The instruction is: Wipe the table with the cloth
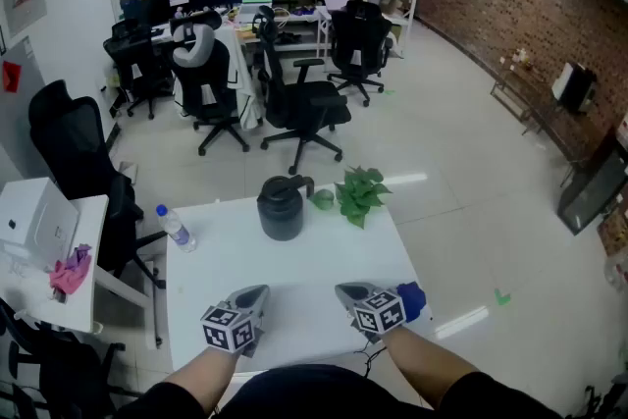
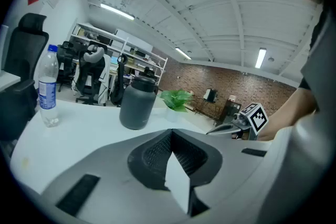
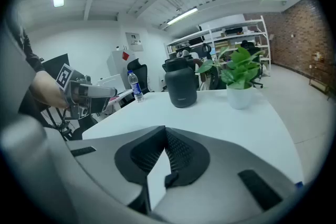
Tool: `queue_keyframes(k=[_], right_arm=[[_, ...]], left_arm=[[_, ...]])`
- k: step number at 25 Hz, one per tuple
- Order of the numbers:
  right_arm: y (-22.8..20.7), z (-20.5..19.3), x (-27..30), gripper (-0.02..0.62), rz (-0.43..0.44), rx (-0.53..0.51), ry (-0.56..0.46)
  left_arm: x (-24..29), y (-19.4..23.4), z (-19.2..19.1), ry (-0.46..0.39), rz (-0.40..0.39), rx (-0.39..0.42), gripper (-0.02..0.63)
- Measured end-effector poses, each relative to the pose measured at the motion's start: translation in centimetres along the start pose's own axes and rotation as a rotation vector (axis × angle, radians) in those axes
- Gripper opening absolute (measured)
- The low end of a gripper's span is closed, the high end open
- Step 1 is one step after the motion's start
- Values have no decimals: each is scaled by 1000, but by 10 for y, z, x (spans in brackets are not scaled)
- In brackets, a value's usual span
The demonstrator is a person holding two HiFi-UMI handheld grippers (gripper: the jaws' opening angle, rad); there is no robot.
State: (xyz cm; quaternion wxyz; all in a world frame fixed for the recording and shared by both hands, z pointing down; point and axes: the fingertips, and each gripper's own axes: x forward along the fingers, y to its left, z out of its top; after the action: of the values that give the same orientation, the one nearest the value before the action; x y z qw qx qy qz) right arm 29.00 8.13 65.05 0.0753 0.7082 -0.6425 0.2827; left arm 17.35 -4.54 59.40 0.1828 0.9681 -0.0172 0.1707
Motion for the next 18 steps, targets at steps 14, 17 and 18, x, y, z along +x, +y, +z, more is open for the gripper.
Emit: queue_keyframes(k=[14, 17, 18], right_arm=[[-145, -66, -130, 252, -156, -308, 226], [-162, -96, -137, 270, -127, -293, 311], [-165, -104, -136, 272, -116, -291, 326]], left_arm=[[103, -128, -29, 133, -242, 117, 2], [113, -146, -38, 156, -260, 129, 2], [115, -149, -40, 161, -261, 129, 2]])
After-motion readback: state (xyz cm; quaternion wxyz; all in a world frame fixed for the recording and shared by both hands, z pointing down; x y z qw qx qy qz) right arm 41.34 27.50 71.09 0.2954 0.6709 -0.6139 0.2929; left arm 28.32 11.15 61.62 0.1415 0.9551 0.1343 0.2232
